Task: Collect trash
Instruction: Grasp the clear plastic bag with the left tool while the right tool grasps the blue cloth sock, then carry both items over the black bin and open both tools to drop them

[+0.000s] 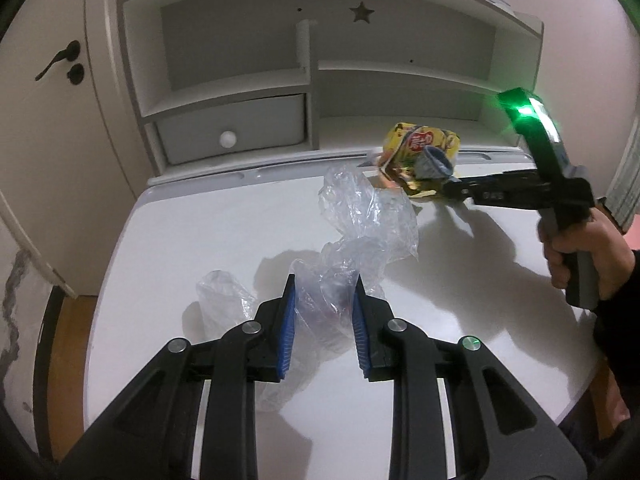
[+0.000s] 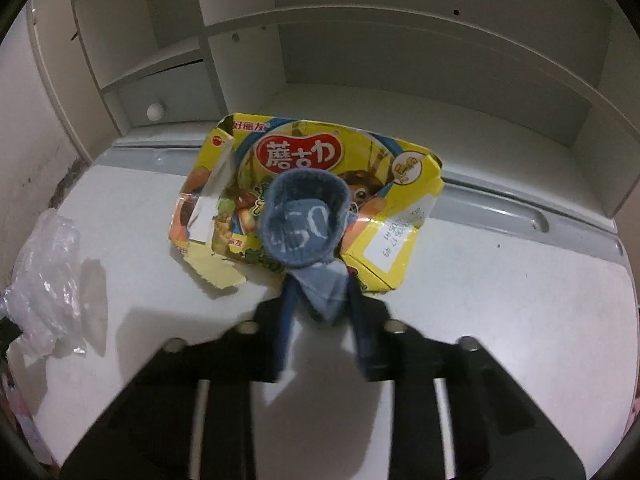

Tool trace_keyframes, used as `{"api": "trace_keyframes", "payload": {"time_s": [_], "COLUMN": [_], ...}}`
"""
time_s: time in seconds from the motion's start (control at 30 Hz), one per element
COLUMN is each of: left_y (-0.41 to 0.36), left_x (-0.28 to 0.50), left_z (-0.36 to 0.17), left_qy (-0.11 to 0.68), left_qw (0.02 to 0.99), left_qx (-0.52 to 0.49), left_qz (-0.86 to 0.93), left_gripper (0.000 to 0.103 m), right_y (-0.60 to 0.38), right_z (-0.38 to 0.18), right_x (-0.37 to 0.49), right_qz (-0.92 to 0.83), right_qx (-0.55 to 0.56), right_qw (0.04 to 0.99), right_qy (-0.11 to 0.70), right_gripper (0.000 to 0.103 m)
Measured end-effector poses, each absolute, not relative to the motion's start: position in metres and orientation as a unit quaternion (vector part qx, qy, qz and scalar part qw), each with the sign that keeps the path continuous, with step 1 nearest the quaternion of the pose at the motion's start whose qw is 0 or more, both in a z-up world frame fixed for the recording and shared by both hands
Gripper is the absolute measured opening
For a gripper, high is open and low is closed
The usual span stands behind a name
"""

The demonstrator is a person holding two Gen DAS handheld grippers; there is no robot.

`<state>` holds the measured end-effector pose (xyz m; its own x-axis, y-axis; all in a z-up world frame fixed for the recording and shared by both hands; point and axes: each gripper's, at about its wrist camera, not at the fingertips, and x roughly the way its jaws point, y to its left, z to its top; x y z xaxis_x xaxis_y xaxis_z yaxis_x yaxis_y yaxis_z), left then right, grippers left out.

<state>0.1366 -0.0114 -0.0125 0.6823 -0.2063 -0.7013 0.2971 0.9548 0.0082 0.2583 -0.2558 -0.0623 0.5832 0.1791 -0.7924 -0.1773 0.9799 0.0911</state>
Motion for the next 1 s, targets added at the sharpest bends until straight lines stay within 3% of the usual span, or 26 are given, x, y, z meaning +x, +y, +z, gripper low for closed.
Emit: {"api": "trace_keyframes", "payload": {"time_s": [0.43, 1.0], "left_y": [-0.069, -0.317], "left_x": [0.107, 0.014], "left_z": [-0.001, -0.009], "left_qy": [0.365, 0.350], "left_qw": [0.912, 0.833], "left_qx": [0.049, 0.117], "left_qz": [-0.182, -0.412], "left_gripper": [0.024, 0.024], "right_y": [-0.293, -0.537], "right_z": [-0.017, -0.038], "right_x": [0.149, -0.084], "right_qz": [0.095, -0.163], "right_qx": [0.058, 0.175], "right_qw": [0.911, 0.897], "right_qy": [0.398, 0.373], "right_gripper": [0.009, 0.009]}}
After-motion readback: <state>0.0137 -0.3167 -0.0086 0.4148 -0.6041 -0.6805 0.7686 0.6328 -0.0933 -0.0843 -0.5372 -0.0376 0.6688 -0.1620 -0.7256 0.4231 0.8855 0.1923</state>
